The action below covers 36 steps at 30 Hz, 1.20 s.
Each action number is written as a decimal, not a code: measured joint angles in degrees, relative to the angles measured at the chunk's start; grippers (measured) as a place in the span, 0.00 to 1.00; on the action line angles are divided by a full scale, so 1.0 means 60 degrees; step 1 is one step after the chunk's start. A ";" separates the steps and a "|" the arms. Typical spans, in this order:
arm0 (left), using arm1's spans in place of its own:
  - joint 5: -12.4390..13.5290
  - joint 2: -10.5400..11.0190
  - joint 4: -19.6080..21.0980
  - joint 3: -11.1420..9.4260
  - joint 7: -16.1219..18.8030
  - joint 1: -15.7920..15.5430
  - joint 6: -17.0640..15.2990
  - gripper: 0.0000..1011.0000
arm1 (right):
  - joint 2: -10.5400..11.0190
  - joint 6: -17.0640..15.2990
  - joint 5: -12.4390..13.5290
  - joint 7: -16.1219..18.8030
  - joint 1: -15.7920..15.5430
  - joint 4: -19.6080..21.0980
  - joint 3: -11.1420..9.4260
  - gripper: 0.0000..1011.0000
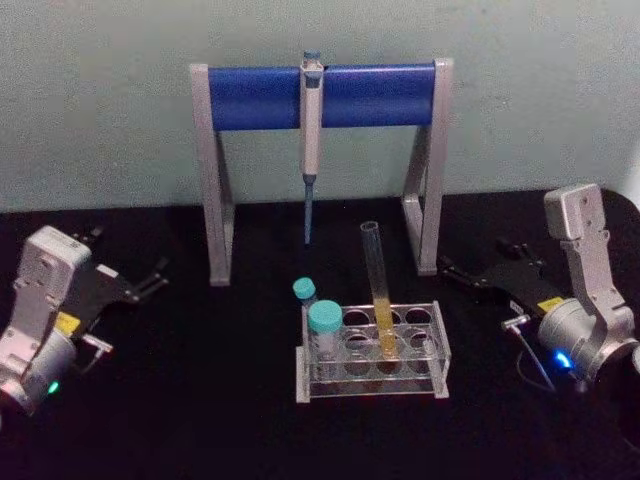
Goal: Pick up the test tube from the test tube rack, shake it, then place it back into the test tube rack.
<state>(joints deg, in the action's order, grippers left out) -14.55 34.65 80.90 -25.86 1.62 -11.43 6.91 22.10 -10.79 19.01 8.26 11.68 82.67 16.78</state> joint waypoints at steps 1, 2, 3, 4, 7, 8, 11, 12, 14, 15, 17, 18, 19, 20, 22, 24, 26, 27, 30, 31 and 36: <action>0.0000 0.0000 0.0000 0.0000 0.0000 0.0000 0.0000 0.99 | 0.0001 0.0000 0.0001 0.0000 0.0000 0.0000 0.0000 0.99; 0.0000 0.0000 0.0001 0.0000 0.0000 0.0001 0.0000 0.99 | 0.0002 0.0000 0.0002 -0.0001 0.0000 0.0000 0.0000 0.99; 0.0000 0.0000 0.0000 0.0000 0.0000 0.0001 0.0000 0.99 | 0.0005 0.0000 0.0002 -0.0003 0.0000 0.0001 0.0001 0.99; 0.0001 0.0000 0.0000 0.0000 0.0000 0.0000 0.0000 0.99 | 0.0007 0.0001 0.0002 -0.0004 0.0001 0.0002 0.0002 0.99; 0.0000 0.0000 0.0000 -0.0001 0.0000 0.0000 0.0000 0.99 | 0.0015 0.0004 0.0002 -0.0007 0.0000 0.0011 0.0010 0.99; 0.0000 0.0000 0.0000 0.0000 0.0001 0.0000 0.0000 0.99 | 0.0018 0.0007 0.0002 -0.0009 0.0000 0.0015 0.0014 0.99; 0.0000 0.0000 0.0000 0.0000 0.0000 0.0000 0.0000 0.99 | 0.0021 0.0011 0.0002 -0.0012 0.0000 0.0023 0.0019 0.99; 0.0000 0.0000 0.0000 0.0000 0.0001 0.0000 0.0000 0.99 | 0.0024 0.0015 0.0002 -0.0016 -0.0001 0.0028 0.0021 0.99; 0.0000 0.0000 0.0000 0.0000 0.0000 0.0000 0.0000 0.99 | 0.0025 0.0018 0.0002 -0.0019 -0.0001 0.0031 0.0023 0.99; 0.0000 0.0000 0.0000 0.0000 0.0001 0.0000 0.0000 0.99 | 0.0026 0.0021 0.0002 -0.0022 -0.0003 0.0035 0.0025 0.99; 0.0001 0.0000 0.0000 0.0000 0.0001 0.0001 0.0000 0.99 | 0.0027 0.0024 0.0002 -0.0025 -0.0003 0.0038 0.0027 0.99; 0.0000 0.0000 0.0000 0.0000 0.0001 0.0000 0.0000 0.99 | 0.0028 0.0027 0.0003 -0.0028 -0.0004 0.0039 0.0028 0.99; 0.0000 0.0000 0.0000 0.0000 0.0001 0.0000 0.0000 0.99 | 0.0029 0.0028 0.0002 -0.0029 -0.0005 0.0040 0.0029 0.99; 0.0000 0.0000 0.0000 0.0000 0.0000 0.0000 0.0000 0.99 | 0.0030 0.0030 0.0002 -0.0031 -0.0005 0.0041 0.0031 0.99; 0.0000 0.0000 0.0000 -0.0001 0.0001 0.0000 0.0000 0.99 | 0.0032 0.0032 0.0002 -0.0034 -0.0006 0.0043 0.0033 0.99; 0.0000 0.0000 0.0000 0.0000 0.0001 0.0000 0.0000 0.99 | 0.0033 0.0033 0.0002 -0.0035 -0.0006 0.0044 0.0034 0.99; 0.0000 0.0000 0.0000 0.0000 0.0000 0.0000 0.0000 0.99 | 0.0035 0.0034 0.0002 -0.0038 -0.0006 0.0047 0.0038 0.99; 0.0000 0.0000 0.0000 0.0000 0.0001 0.0000 0.0000 0.99 | 0.0035 0.0035 0.0002 -0.0038 -0.0006 0.0048 0.0038 0.99; 0.0000 0.0000 0.0000 0.0000 0.0001 0.0001 0.0000 0.99 | 0.0038 0.0039 0.0002 -0.0042 -0.0006 0.0051 0.0041 0.99; 0.0000 0.0000 0.0000 -0.0001 0.0000 0.0000 0.0000 0.99 | 0.0039 0.0040 0.0002 -0.0042 -0.0006 0.0051 0.0041 0.99; 0.0000 0.0000 0.0000 -0.0001 0.0001 0.0000 0.0000 0.99 | 0.0041 0.0046 0.0002 -0.0050 -0.0006 0.0056 0.0041 0.99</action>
<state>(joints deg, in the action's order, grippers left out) -14.55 34.65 80.90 -25.86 1.62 -11.43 6.91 22.34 -10.52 19.03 7.96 11.64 83.00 17.03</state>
